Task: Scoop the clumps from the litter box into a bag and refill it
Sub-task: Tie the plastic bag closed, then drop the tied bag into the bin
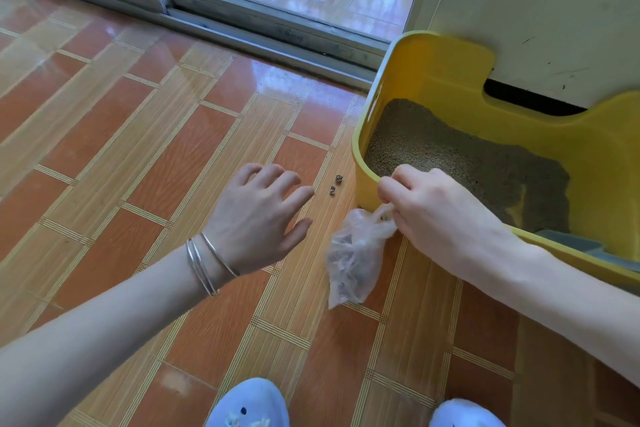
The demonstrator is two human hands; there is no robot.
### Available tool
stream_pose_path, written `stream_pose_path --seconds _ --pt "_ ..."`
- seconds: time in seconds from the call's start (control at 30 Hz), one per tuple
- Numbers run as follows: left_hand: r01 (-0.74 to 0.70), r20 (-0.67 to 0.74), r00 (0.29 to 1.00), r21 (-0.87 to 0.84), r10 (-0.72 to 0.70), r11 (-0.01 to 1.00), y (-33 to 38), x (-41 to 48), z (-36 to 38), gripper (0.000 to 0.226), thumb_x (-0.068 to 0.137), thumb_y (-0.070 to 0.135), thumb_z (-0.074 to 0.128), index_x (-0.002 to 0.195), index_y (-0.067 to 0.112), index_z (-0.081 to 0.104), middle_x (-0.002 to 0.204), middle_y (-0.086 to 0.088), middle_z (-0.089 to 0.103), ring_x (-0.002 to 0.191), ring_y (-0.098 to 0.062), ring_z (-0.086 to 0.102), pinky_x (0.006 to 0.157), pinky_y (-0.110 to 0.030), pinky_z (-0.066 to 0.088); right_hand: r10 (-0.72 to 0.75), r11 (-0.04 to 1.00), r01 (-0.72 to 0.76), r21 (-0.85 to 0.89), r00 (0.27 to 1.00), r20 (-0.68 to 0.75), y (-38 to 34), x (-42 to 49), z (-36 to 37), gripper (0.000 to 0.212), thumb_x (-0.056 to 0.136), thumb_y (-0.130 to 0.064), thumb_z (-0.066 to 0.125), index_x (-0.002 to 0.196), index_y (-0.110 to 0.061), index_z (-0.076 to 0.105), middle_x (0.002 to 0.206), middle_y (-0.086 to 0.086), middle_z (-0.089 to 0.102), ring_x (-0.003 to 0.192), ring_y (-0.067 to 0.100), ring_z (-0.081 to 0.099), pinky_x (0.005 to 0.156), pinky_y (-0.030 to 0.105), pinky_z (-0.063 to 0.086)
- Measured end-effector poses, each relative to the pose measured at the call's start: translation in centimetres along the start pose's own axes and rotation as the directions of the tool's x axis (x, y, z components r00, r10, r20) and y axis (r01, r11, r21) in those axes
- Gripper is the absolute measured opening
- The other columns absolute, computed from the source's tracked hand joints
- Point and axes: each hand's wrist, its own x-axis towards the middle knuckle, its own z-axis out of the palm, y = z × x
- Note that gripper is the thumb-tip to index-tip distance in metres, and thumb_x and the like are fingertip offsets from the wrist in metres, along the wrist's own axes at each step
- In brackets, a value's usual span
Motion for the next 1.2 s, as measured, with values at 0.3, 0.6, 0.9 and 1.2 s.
stream_pose_path --seconds 0.3,0.6,0.9,1.2 --pt "0.255 0.295 0.925 -0.013 -0.24 0.967 -1.9 -0.8 -3.6 0.057 0.088 0.048 0.03 0.129 0.018 0.057 0.13 -0.012 0.057 0.122 -0.032 0.051 0.101 -0.05 0.037 -0.038 0.992 0.018 0.127 0.986 0.16 -0.4 4.0 -1.8 0.028 0.054 0.012 0.066 0.07 -0.008 0.056 0.061 0.007 0.054 0.051 0.03 0.053 0.05 0.033 0.039" --pt "0.436 0.321 0.86 -0.057 -0.397 0.898 -2.9 -2.0 -22.9 0.054 0.088 0.048 0.032 0.124 0.018 0.061 0.124 -0.012 0.062 0.114 -0.031 0.056 0.093 -0.046 0.044 -0.148 0.972 0.093 0.216 0.956 0.252 -3.4 8.4 -19.4 0.032 0.057 0.002 0.081 0.084 -0.005 0.067 0.07 0.007 0.064 0.05 0.019 0.056 0.043 0.026 0.048" --pt "0.485 0.231 0.862 -0.109 -0.452 0.868 -4.2 -1.3 -48.5 0.052 0.088 0.046 0.033 0.119 0.015 0.062 0.117 -0.011 0.064 0.107 -0.031 0.058 0.089 -0.044 0.046 0.059 0.727 -0.277 0.628 0.937 0.345 -6.5 14.4 -44.8 0.021 0.074 0.0 0.067 0.077 -0.017 0.055 0.072 -0.004 0.054 0.065 0.004 0.05 0.059 0.006 0.04" --pt "0.569 0.131 0.821 -0.097 -0.556 0.817 -4.2 -2.7 -68.0 0.052 0.088 0.045 0.034 0.122 0.015 0.059 0.118 -0.011 0.061 0.108 -0.03 0.056 0.089 -0.043 0.043 0.006 0.72 -0.149 0.678 0.978 0.209 -10.3 16.9 -64.6 0.018 0.075 0.0 0.065 0.078 -0.016 0.057 0.072 0.001 0.058 0.064 0.004 0.053 0.062 0.006 0.042"
